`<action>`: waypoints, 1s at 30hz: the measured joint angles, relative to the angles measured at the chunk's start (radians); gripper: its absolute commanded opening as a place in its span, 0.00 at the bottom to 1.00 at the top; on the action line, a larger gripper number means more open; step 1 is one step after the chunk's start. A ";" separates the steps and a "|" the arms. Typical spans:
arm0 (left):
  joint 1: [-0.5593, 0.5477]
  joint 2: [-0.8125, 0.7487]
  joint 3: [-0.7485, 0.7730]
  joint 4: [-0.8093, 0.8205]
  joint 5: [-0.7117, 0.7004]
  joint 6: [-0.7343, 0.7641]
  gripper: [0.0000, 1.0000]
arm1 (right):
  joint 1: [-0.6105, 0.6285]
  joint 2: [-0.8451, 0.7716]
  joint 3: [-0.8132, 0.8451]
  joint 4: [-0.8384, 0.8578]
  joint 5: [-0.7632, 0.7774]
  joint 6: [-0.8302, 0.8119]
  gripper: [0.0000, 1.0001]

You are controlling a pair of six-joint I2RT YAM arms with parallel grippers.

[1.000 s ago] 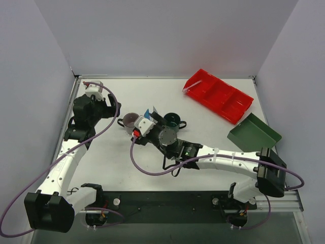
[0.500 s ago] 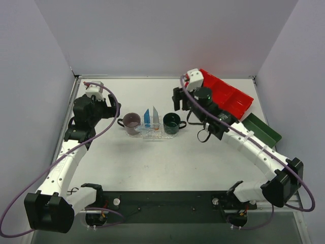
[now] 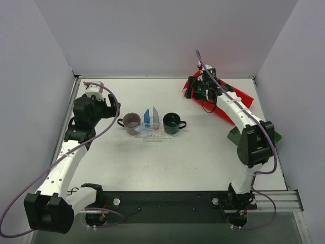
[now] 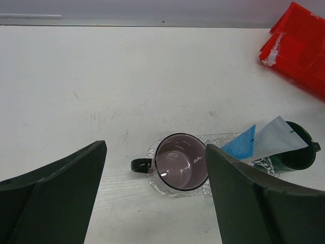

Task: Prepare toiletry sets of a toothbrush and toothpaste on the tray

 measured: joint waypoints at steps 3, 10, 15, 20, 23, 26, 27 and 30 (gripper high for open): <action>-0.003 0.000 -0.001 0.000 0.000 0.000 0.89 | -0.014 0.105 0.057 -0.017 -0.024 0.000 0.61; -0.006 0.000 -0.003 0.001 -0.003 0.001 0.89 | -0.032 0.256 0.195 -0.053 -0.035 -0.037 0.60; -0.006 0.000 -0.003 0.001 -0.003 0.001 0.89 | -0.071 0.343 0.312 -0.076 -0.060 -0.060 0.58; -0.006 0.003 -0.003 0.001 -0.003 0.001 0.88 | -0.103 0.461 0.441 -0.100 -0.076 -0.084 0.57; -0.006 0.003 -0.003 0.001 -0.004 0.001 0.89 | -0.108 0.510 0.473 -0.119 -0.076 -0.092 0.58; -0.006 0.006 -0.003 0.001 -0.004 0.002 0.88 | -0.104 0.548 0.494 -0.130 -0.079 -0.096 0.59; -0.006 0.009 -0.003 0.001 -0.004 0.002 0.88 | -0.102 0.556 0.498 -0.132 -0.082 -0.098 0.61; -0.006 0.013 -0.003 0.001 -0.003 0.002 0.88 | -0.095 0.571 0.508 -0.133 -0.088 -0.107 0.63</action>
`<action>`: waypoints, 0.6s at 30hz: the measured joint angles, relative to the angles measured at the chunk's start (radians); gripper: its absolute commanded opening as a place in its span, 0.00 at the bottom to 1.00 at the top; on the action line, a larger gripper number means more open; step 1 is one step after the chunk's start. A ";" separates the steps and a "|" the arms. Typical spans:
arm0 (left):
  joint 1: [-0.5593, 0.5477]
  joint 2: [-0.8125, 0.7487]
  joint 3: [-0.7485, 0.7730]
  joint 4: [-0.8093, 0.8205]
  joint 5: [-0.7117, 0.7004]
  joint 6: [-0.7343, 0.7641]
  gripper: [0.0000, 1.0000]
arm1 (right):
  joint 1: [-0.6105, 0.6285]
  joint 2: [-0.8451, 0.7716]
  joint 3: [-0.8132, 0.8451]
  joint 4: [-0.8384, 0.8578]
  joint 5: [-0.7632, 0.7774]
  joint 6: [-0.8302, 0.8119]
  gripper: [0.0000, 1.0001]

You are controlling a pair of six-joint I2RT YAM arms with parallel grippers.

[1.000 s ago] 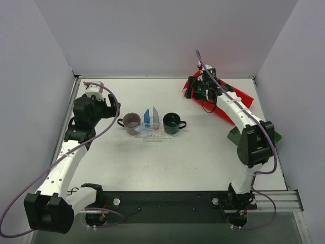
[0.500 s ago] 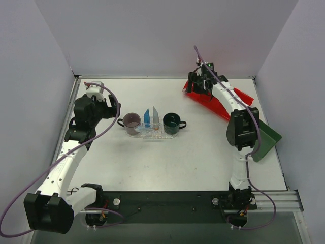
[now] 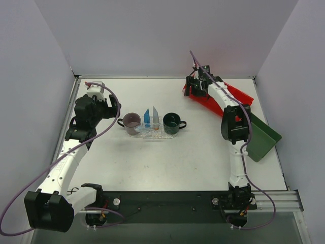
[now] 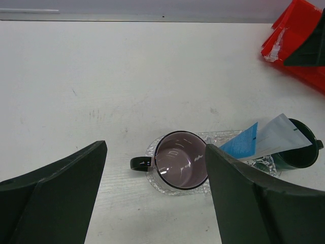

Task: Prepare toiletry sets of a toothbrush and toothpaste on the tray

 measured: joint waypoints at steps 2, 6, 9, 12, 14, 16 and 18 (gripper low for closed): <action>0.000 0.001 0.000 0.000 0.000 0.000 0.88 | 0.007 0.002 0.001 0.005 -0.003 -0.007 0.64; 0.000 0.001 0.000 0.000 0.000 0.000 0.88 | 0.019 0.002 0.010 0.020 -0.003 -0.014 0.64; 0.000 0.002 0.000 0.000 0.000 0.000 0.88 | 0.024 0.015 0.036 0.039 -0.001 -0.015 0.63; 0.000 0.002 0.000 0.000 0.000 0.000 0.88 | 0.027 0.045 0.071 0.060 0.004 -0.020 0.63; 0.000 0.002 0.000 0.000 0.000 0.000 0.88 | 0.026 0.061 0.083 0.065 0.005 -0.029 0.63; 0.000 0.002 0.000 0.000 0.000 0.000 0.88 | 0.026 0.085 0.106 0.066 0.005 -0.041 0.63; 0.000 0.003 0.000 0.000 0.000 0.000 0.88 | 0.026 0.104 0.122 0.067 0.002 -0.052 0.63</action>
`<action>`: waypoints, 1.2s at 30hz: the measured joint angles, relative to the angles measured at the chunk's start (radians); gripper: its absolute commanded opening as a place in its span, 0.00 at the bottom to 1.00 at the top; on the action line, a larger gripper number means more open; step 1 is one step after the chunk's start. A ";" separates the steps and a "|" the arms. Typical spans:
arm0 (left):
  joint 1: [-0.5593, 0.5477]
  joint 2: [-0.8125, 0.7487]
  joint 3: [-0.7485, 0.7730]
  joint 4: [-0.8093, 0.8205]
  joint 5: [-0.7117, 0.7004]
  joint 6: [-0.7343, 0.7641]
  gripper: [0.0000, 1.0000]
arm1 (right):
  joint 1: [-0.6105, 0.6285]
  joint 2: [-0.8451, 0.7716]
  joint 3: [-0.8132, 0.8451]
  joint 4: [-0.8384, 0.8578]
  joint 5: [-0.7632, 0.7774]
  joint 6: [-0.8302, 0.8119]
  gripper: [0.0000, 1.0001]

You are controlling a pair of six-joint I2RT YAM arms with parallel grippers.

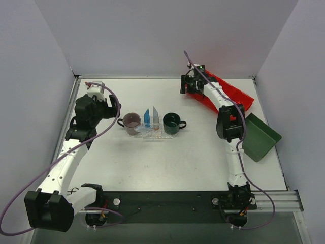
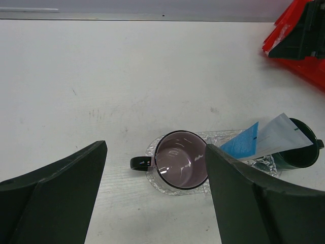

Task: Prepare toiletry sets of a toothbrush and toothpaste on the tray

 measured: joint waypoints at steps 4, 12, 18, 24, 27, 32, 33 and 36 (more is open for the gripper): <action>0.000 0.004 0.000 0.000 0.000 0.000 0.88 | 0.000 0.024 0.019 0.003 0.000 -0.019 0.63; 0.000 0.008 0.000 0.000 0.000 0.000 0.88 | 0.002 0.029 0.027 0.011 0.010 -0.041 0.62; 0.000 0.013 0.000 0.000 0.000 0.000 0.88 | 0.006 0.029 0.029 0.027 0.017 -0.046 0.62; 0.000 0.013 0.000 0.000 0.000 0.000 0.88 | 0.006 0.060 0.063 0.041 0.018 -0.049 0.58; 0.000 0.014 0.000 0.000 0.000 0.000 0.88 | 0.006 0.069 0.069 0.046 0.019 -0.053 0.56; 0.000 0.014 0.000 0.000 0.000 0.000 0.88 | 0.006 0.077 0.084 0.044 0.019 -0.056 0.48; 0.000 0.014 0.000 0.000 0.000 0.000 0.89 | 0.006 0.077 0.084 0.044 0.019 -0.056 0.46; 0.000 0.014 0.000 0.000 0.000 0.000 0.88 | 0.006 0.077 0.084 0.044 0.020 -0.056 0.39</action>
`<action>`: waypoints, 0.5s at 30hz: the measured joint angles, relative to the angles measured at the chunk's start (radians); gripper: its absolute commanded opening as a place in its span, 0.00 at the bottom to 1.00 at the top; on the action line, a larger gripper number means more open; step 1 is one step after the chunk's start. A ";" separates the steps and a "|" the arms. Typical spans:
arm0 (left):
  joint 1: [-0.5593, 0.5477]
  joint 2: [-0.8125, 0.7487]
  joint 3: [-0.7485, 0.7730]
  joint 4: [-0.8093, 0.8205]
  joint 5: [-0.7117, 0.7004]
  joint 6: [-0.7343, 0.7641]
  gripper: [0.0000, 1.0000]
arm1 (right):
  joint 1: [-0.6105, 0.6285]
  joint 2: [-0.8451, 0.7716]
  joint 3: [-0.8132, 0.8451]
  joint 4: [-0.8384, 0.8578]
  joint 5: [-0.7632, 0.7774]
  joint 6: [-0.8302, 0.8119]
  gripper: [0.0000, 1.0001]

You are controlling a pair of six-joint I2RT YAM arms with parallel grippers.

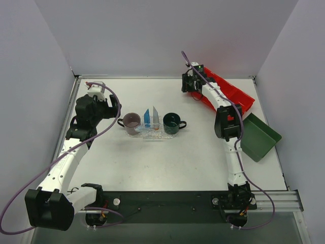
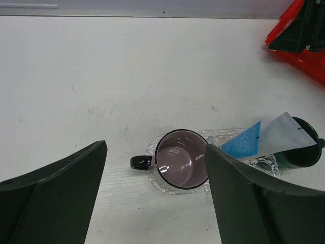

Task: Prepare toiletry sets of a toothbrush and toothpaste on the tray

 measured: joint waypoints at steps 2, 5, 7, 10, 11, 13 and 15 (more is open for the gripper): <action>0.000 0.000 0.000 0.000 0.000 0.000 0.88 | 0.000 0.000 0.000 0.000 0.003 0.000 0.34; 0.000 0.000 0.000 0.000 0.000 0.000 0.88 | 0.000 0.000 0.000 0.000 0.004 0.000 0.28; 0.000 0.000 0.000 0.000 0.000 0.000 0.88 | 0.000 0.000 0.000 0.002 0.005 0.004 0.26; 0.000 0.001 0.000 0.000 0.000 0.000 0.88 | 0.000 0.000 -0.020 0.024 0.006 0.009 0.21; 0.000 0.001 0.000 0.000 0.000 0.000 0.88 | 0.000 -0.002 -0.034 0.035 0.005 0.013 0.18; 0.000 0.002 0.000 0.000 0.000 0.000 0.88 | 0.000 -0.010 -0.068 0.048 0.006 0.019 0.16; 0.000 0.002 0.000 0.000 0.000 0.000 0.88 | 0.000 -0.022 -0.106 0.059 0.011 0.023 0.14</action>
